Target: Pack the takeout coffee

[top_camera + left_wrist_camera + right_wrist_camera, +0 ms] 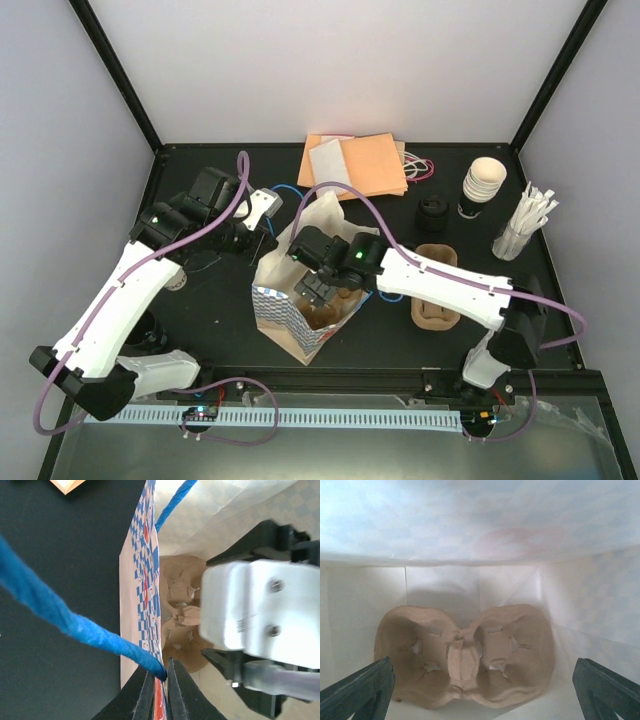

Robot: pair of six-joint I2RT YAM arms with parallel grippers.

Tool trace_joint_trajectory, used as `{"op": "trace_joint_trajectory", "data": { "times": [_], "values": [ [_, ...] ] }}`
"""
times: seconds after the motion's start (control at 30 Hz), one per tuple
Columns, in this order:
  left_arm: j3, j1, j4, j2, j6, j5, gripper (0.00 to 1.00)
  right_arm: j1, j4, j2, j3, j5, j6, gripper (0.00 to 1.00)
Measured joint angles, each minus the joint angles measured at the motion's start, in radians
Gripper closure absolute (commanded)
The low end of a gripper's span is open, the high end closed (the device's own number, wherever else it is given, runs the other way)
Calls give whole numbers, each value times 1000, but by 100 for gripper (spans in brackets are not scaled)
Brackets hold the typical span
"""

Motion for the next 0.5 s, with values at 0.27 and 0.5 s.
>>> {"op": "trace_joint_trajectory", "data": {
  "times": [0.27,0.5],
  "values": [
    [0,-11,6,-3,13,0,93,0,48,-131,-16,51,2,2],
    [1,-90,51,-43,55,-86,98,0,178,-314,-149,14,-8,25]
  ]
}}
